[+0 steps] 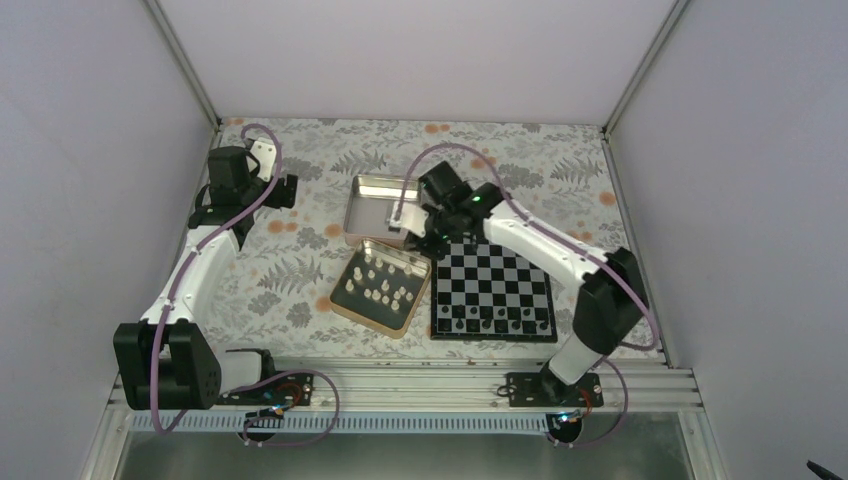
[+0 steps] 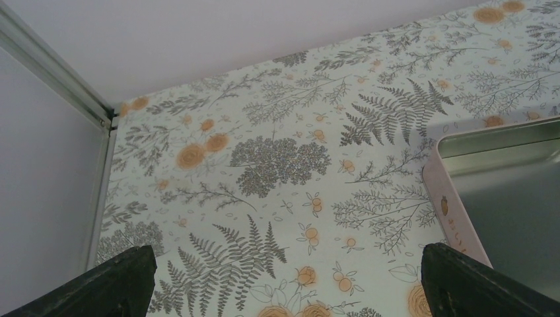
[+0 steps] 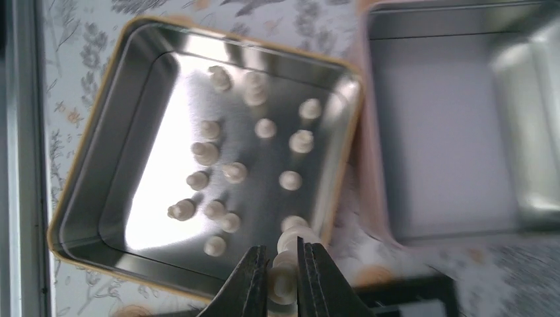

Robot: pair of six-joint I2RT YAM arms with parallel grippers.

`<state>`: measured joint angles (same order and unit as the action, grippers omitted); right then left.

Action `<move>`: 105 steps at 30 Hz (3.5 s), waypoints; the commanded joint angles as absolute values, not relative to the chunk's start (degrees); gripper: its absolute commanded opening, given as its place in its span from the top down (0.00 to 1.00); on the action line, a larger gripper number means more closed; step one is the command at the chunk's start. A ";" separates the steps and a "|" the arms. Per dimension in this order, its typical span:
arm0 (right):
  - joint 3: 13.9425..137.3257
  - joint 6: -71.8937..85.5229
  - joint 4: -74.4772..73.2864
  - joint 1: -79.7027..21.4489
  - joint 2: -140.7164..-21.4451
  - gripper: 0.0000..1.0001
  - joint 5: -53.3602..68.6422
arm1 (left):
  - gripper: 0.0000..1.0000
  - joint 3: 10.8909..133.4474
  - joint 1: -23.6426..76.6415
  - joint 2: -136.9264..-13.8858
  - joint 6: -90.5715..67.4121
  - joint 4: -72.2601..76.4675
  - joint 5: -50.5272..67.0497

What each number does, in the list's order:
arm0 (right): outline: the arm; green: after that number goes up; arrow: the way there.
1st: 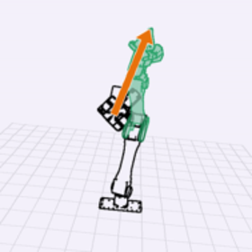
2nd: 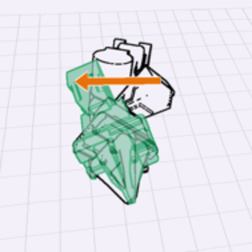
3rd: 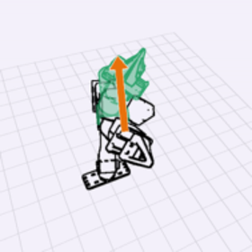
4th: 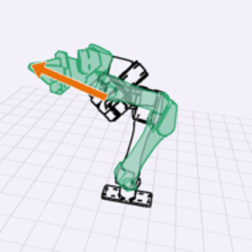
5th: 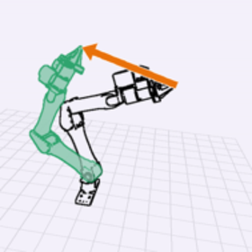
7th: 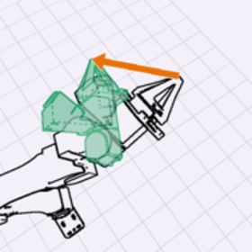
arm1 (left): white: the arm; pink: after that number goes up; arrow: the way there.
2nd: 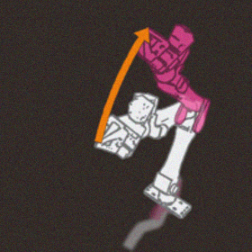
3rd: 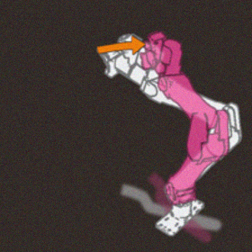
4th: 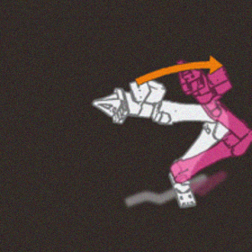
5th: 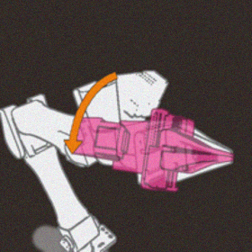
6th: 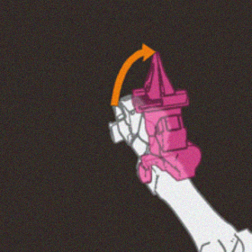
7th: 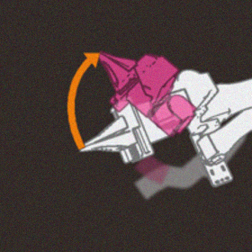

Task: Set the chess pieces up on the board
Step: Pick up the chess piece from the storage box, then place the chess piece on the chessboard.

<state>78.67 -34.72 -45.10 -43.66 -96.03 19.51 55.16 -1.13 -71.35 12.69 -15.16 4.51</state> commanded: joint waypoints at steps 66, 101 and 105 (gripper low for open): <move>68.72 -43.87 -42.78 -8.77 -100.35 0.96 16.74 | 0.00 54.77 -1.46 -71.76 13.01 -14.23 4.74; 67.67 -44.13 -42.16 -7.91 -101.63 0.96 19.90 | 0.00 54.84 -1.48 -72.11 13.11 -14.28 4.70; 67.37 -43.94 -41.29 -7.92 -101.62 0.88 19.84 | 0.00 54.84 -1.41 -72.09 13.14 -14.35 4.72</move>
<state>68.40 -43.29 -42.81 -8.47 -100.75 18.63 55.16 -1.19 -71.66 12.84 -15.11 4.54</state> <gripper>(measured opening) 0.106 1.000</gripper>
